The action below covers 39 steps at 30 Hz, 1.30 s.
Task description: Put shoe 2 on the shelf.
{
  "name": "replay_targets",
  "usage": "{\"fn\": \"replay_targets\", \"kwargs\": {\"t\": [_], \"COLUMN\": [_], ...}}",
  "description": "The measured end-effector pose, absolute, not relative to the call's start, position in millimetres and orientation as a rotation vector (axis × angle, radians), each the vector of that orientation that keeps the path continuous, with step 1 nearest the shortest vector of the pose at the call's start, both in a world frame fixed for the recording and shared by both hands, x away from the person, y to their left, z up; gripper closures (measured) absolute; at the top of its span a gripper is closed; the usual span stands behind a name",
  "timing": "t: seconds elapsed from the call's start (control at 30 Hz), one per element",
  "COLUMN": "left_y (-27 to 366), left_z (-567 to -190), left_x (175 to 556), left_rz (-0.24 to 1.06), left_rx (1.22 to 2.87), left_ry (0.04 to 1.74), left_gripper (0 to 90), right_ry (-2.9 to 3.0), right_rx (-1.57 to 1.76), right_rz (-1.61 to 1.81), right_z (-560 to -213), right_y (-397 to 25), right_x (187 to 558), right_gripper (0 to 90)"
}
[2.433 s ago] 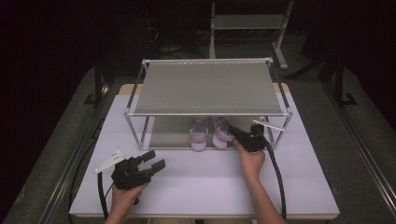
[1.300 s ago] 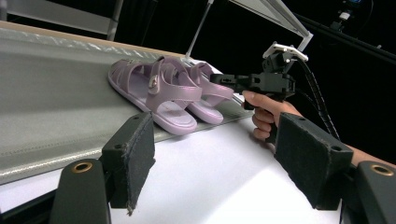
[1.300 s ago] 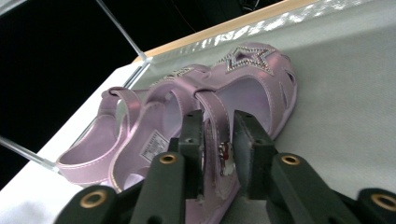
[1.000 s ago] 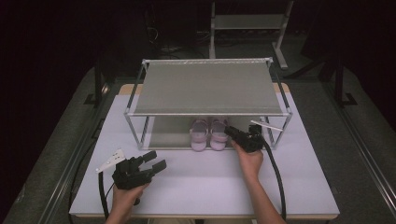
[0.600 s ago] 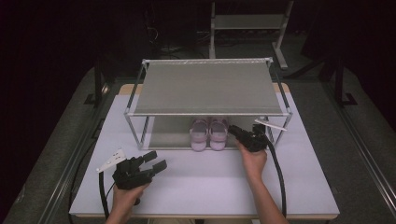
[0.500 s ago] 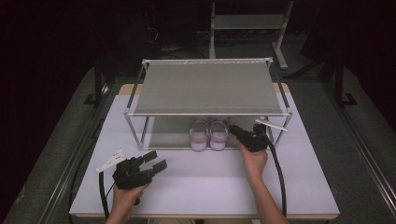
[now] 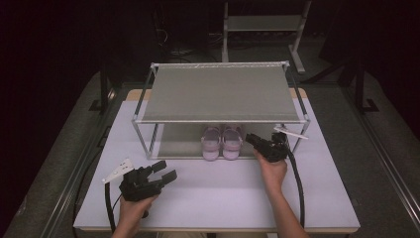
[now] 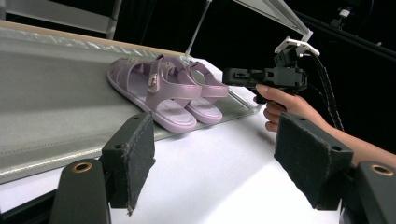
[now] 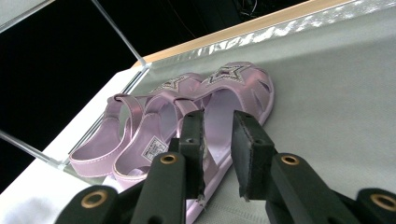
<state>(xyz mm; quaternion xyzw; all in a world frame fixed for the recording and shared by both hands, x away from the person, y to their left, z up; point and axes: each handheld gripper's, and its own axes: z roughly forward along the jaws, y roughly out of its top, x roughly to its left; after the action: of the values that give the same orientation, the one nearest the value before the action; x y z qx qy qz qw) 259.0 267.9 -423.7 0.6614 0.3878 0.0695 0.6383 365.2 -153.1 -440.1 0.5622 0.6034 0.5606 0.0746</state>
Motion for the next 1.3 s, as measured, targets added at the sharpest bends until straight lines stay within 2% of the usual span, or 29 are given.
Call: {"fn": "replay_targets", "kwargs": {"t": [0.5, 1.3], "left_y": [270.3, 269.9], "left_z": [-422.8, -423.0], "left_x": [255.9, 256.0], "left_rz": [0.166, 0.164], "left_rx": [1.503, 1.511], "left_ry": [0.890, 0.886], "left_gripper": [28.4, 28.5], "right_ry": [1.792, 1.836], "right_rx": [1.736, 1.728], "right_rz": [1.690, 1.661], "right_z": [-434.6, -451.1], "right_y": [-167.1, -177.7], "right_x": [359.3, 345.7], "right_gripper": [68.9, 63.4]}}
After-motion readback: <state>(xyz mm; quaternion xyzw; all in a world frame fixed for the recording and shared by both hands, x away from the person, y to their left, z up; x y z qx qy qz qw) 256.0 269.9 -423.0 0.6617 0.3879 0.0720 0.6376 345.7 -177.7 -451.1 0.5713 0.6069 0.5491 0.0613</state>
